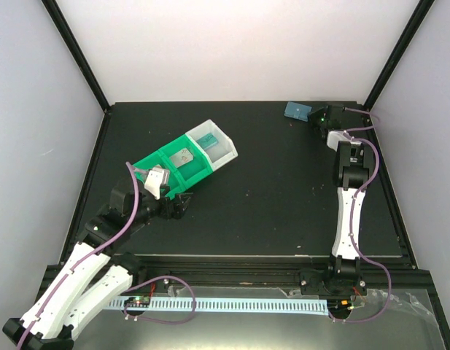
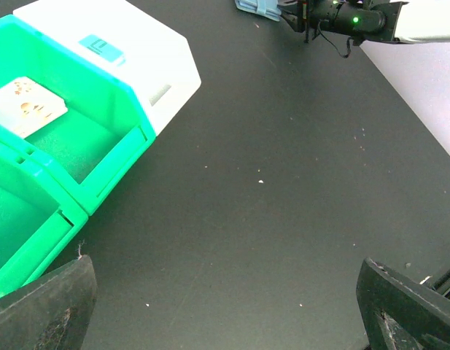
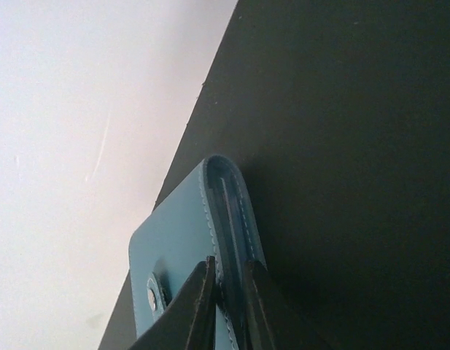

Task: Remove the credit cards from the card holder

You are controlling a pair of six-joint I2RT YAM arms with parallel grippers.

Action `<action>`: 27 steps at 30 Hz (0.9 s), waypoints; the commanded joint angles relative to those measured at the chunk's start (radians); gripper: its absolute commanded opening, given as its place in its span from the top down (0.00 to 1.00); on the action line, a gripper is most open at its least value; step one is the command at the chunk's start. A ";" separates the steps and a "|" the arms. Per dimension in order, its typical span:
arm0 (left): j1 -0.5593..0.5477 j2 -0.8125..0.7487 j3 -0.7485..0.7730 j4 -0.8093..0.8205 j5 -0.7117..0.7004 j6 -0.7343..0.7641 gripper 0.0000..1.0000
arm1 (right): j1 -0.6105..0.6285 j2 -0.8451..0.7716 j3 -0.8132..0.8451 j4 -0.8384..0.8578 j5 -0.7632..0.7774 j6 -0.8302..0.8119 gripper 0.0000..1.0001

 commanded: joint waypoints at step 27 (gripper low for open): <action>0.006 -0.004 0.006 0.003 -0.032 0.003 0.01 | -0.002 -0.444 -0.655 0.192 -0.239 -0.188 0.99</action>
